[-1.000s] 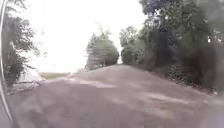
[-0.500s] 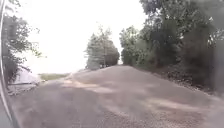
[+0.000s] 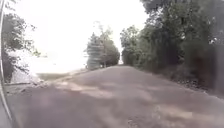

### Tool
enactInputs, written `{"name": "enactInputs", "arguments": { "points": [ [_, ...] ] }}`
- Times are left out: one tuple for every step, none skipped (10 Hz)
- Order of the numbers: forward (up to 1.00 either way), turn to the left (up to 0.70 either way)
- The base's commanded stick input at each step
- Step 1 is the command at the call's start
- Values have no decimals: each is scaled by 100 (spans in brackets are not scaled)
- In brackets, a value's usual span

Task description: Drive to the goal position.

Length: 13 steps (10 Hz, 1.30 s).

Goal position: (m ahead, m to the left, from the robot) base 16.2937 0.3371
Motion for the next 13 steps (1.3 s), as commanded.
{"name": "enactInputs", "arguments": {
  "points": [
    [70, 0],
    [70, 0],
    [70, 0],
    [70, 0],
    [70, 0],
    [70, 0],
    [70, 0],
    [70, 0],
    [70, 0],
    [70, 0],
    [70, 0],
    [70, 0],
    [70, 0]
  ]
}}
